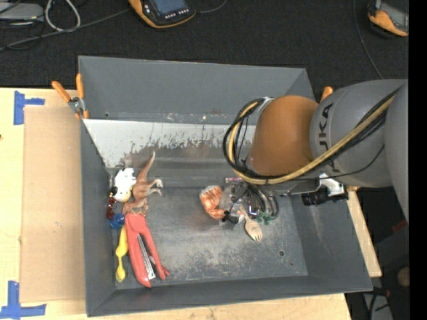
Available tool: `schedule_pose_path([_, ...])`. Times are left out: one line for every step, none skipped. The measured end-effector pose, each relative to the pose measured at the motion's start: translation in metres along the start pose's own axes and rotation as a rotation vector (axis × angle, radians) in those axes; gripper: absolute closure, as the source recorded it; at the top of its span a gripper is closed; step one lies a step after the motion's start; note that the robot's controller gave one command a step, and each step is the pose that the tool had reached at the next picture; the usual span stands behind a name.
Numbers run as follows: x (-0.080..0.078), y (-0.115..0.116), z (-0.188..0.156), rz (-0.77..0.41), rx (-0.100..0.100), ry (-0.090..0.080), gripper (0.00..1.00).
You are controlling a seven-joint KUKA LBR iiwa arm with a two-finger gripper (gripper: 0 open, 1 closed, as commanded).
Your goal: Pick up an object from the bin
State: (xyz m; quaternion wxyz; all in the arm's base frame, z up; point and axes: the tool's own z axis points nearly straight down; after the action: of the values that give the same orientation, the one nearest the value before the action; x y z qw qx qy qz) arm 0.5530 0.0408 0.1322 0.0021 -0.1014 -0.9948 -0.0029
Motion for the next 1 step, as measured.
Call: schedule_pose_path([-0.0012,0.0002,-0.0218,0.0,-0.002,-0.005,1.0])
